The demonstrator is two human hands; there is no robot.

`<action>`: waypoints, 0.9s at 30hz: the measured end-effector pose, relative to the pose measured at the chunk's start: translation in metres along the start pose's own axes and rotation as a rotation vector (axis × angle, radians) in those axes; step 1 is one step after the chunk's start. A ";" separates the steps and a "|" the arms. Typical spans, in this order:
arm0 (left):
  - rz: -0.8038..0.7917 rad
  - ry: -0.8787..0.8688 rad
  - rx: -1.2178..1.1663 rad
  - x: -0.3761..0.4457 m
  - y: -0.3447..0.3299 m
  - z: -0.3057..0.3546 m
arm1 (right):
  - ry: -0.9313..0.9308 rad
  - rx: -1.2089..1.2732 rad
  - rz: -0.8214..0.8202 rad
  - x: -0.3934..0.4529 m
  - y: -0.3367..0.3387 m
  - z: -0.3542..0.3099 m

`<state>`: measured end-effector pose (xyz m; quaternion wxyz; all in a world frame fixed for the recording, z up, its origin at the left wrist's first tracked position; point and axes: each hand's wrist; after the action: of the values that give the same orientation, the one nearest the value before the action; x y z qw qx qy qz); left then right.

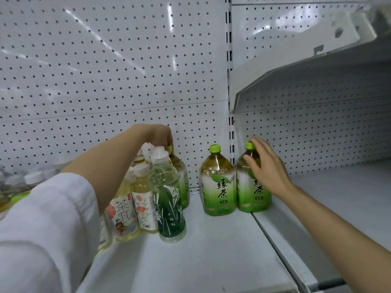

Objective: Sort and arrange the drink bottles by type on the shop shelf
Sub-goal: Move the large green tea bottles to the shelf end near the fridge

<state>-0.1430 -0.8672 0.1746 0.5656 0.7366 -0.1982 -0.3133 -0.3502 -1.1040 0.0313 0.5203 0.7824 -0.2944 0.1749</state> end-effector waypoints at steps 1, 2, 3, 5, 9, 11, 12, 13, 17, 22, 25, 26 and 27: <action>0.021 -0.013 -0.017 -0.002 0.003 -0.001 | -0.019 0.001 -0.001 -0.001 0.000 -0.001; 0.044 -0.026 -0.040 -0.004 0.006 -0.002 | -0.038 -0.004 0.011 -0.005 0.001 -0.003; 0.074 -0.043 -0.057 -0.007 0.012 -0.003 | -0.053 -0.007 0.039 -0.009 0.000 -0.005; 0.156 -0.082 -0.060 -0.018 0.028 -0.003 | -0.069 0.000 0.125 -0.020 -0.001 -0.010; 0.358 -0.114 -0.060 -0.059 0.069 0.005 | -0.070 0.036 0.237 -0.038 0.005 -0.025; 0.436 -0.125 -0.082 -0.085 0.090 0.015 | 0.000 0.057 0.275 -0.040 0.016 -0.034; 0.482 -0.131 -0.088 -0.100 0.100 0.021 | 0.035 0.079 0.286 -0.039 0.022 -0.040; 0.535 -0.140 -0.100 -0.114 0.109 0.028 | 0.063 0.117 0.289 -0.038 0.028 -0.046; 0.679 -0.208 -0.220 -0.165 0.132 0.056 | 0.137 0.331 0.168 -0.033 0.047 -0.079; 0.578 -0.316 -0.341 -0.192 0.122 0.095 | 0.141 0.753 -0.145 -0.039 0.067 -0.108; 0.478 -0.362 -0.335 -0.187 0.092 0.122 | 0.071 0.853 -0.183 -0.054 0.066 -0.102; 0.461 -0.370 -0.332 -0.181 0.081 0.129 | 0.039 0.853 -0.187 -0.060 0.062 -0.096; 0.448 -0.376 -0.333 -0.175 0.069 0.136 | 0.008 0.866 -0.192 -0.067 0.056 -0.088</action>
<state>-0.3589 -0.8701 0.2600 0.6868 0.5014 -0.4021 -0.3394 -0.4350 -1.0212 0.0673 0.1596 0.9513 -0.1177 0.2360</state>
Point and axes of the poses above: each hand's wrist, its own x-axis towards the middle knuckle, its own y-axis out of the back of the hand, z = x × y, and after that the axes turned 13 degrees about -z, right-handed
